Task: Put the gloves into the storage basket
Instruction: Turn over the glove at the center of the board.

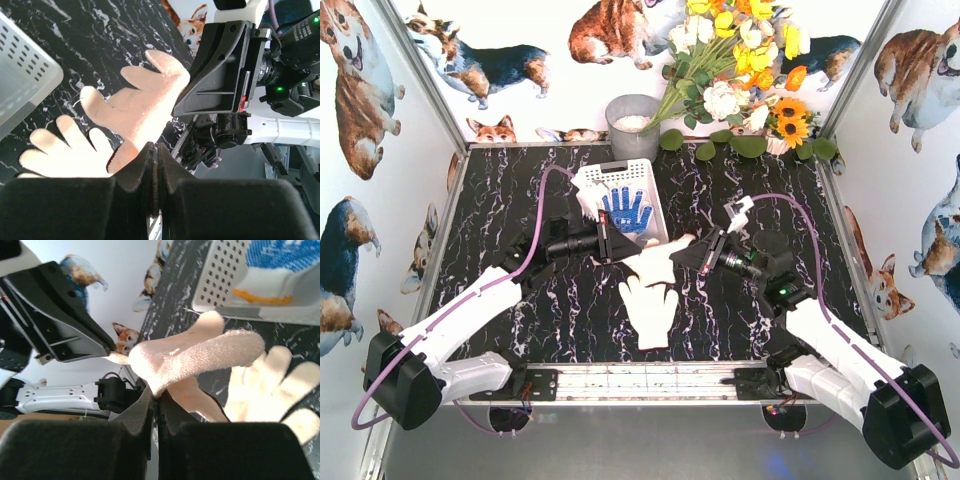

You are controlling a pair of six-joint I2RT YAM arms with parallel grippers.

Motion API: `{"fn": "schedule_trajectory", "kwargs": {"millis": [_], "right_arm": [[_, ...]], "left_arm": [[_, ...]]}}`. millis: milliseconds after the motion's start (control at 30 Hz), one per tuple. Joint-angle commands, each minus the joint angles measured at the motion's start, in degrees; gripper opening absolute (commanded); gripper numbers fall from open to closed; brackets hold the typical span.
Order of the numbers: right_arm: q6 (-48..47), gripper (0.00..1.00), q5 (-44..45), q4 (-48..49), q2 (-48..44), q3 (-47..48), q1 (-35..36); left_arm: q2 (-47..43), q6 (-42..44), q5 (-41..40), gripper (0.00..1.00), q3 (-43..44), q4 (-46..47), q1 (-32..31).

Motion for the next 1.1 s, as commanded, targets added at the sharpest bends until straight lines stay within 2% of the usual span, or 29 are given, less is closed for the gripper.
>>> {"fn": "schedule_trajectory", "kwargs": {"millis": [0,67,167,200,267,367,467,567,667,767,900,1067], "right_arm": [[-5.5,0.00,0.6,-7.9,1.0,4.3,0.7],[-8.4,0.01,2.2,-12.7,1.5,5.8,1.6],[-11.8,0.09,5.1,-19.0,2.5,7.6,3.0],[-12.7,0.16,5.7,-20.4,3.1,8.0,3.4],[-13.4,0.35,6.2,-22.1,4.5,8.4,3.9],[-13.7,0.50,7.3,-23.0,6.1,8.7,4.7],[-13.4,0.56,9.0,-23.0,7.4,8.7,4.8],[-13.2,0.58,9.9,-22.8,8.5,9.5,4.8],[-13.0,0.58,10.1,-22.2,9.5,9.8,4.9],[-13.2,0.58,9.6,-22.7,10.5,10.6,4.9],[-13.2,0.58,9.1,-23.7,10.6,11.2,5.0],[-11.4,0.58,10.4,-22.9,8.2,8.9,5.5]], "left_arm": [[-1.1,0.7,-3.0,0.00,0.9,-4.2,0.2],[-1.1,0.0,-4.4,0.00,1.0,-5.8,0.2],[-0.9,-0.9,-6.8,0.00,1.7,-9.8,0.4],[-0.8,-1.2,-7.5,0.00,2.1,-11.6,0.6],[-0.7,-1.5,-8.4,0.00,3.2,-16.8,1.4],[-1.3,-0.1,-10.6,0.00,5.7,-29.0,4.8],[-3.3,3.2,-16.7,0.00,9.0,-46.0,9.1],[-5.0,6.6,-27.6,0.00,14.3,-59.7,11.6],[-3.9,7.6,-37.9,0.00,18.5,-67.5,11.6],[-0.2,6.6,-41.5,0.00,16.6,-67.8,8.2],[7.6,2.5,-45.4,0.00,14.2,-63.4,-3.2],[14.9,-0.9,-47.3,0.00,15.2,-58.6,-12.2]]}}
